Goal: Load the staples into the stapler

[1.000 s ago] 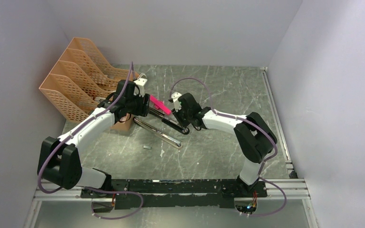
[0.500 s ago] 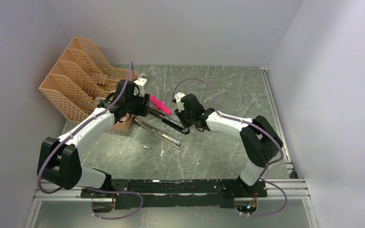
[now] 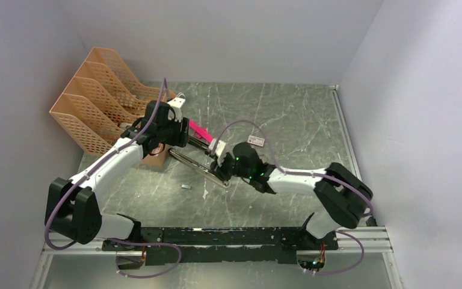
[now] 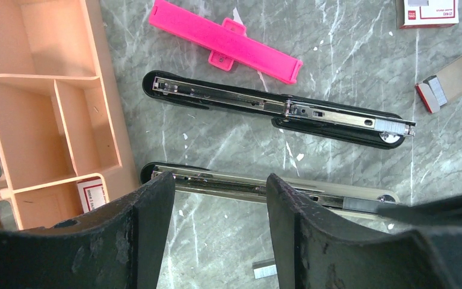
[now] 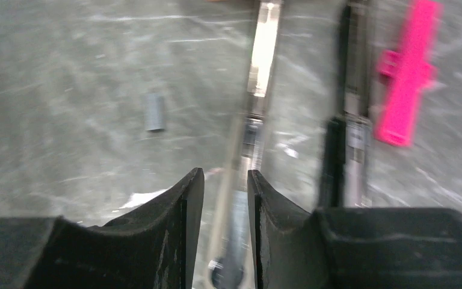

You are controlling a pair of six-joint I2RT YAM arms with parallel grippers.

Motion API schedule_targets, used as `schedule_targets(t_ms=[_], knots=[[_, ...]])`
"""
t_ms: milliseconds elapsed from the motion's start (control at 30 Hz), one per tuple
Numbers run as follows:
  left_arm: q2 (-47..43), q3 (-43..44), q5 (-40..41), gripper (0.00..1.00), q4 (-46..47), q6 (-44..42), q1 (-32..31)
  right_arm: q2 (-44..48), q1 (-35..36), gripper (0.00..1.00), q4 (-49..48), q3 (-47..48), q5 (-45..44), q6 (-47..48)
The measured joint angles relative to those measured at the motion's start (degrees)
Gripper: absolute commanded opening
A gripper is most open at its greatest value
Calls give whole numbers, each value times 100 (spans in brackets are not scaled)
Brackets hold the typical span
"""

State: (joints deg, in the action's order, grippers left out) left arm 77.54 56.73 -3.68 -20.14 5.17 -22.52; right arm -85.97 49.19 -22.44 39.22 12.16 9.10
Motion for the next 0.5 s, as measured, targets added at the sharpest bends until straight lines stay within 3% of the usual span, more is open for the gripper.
schedule_targets(t_ms=[200,500], knots=[[-83,0,2,63,0,0,-2,-870,564,40,-1650,-426,852,323],[-125,0,17,63,0,0,-13,-2013,667,44,-3239,-404,1626,247]])
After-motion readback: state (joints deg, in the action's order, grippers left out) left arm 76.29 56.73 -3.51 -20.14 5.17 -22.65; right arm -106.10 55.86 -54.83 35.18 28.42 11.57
